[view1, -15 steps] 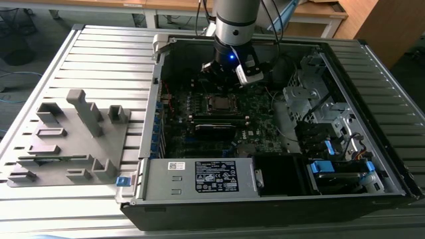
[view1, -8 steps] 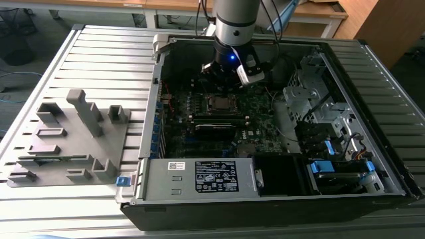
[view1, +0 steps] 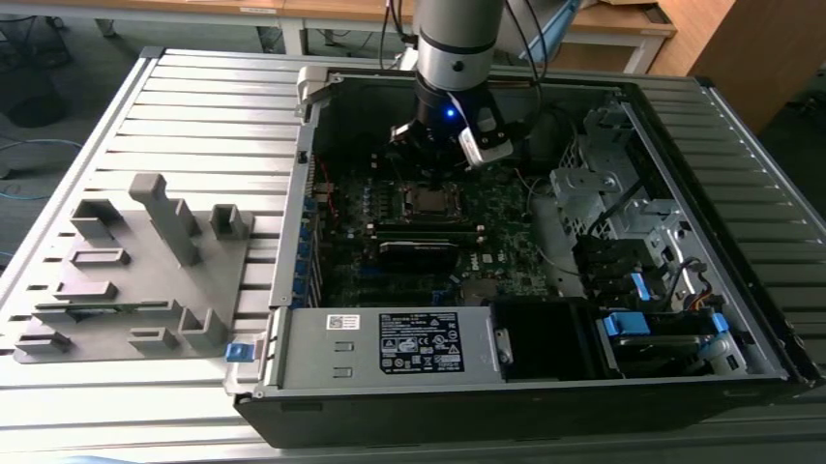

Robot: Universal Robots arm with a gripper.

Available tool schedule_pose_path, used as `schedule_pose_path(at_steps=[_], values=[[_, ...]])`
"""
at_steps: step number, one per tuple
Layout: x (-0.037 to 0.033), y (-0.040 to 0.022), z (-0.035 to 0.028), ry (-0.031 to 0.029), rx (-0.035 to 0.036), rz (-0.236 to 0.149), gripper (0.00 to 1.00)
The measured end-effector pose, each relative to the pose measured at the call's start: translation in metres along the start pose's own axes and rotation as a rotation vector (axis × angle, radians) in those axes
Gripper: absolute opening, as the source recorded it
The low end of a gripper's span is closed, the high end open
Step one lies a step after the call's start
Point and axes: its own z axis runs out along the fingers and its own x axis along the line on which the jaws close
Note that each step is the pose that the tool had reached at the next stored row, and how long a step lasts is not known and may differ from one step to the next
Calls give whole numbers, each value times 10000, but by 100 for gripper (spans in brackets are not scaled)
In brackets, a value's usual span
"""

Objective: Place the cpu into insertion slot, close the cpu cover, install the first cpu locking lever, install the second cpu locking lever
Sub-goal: 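Close the cpu cover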

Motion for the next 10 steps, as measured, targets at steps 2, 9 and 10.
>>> schedule_pose_path(at_steps=[2, 9, 10], values=[[1, 0, 0, 0, 0, 0, 11], [3, 0, 0, -1, 0, 1, 11], [8, 0, 1, 0, -2, 3, 11]])
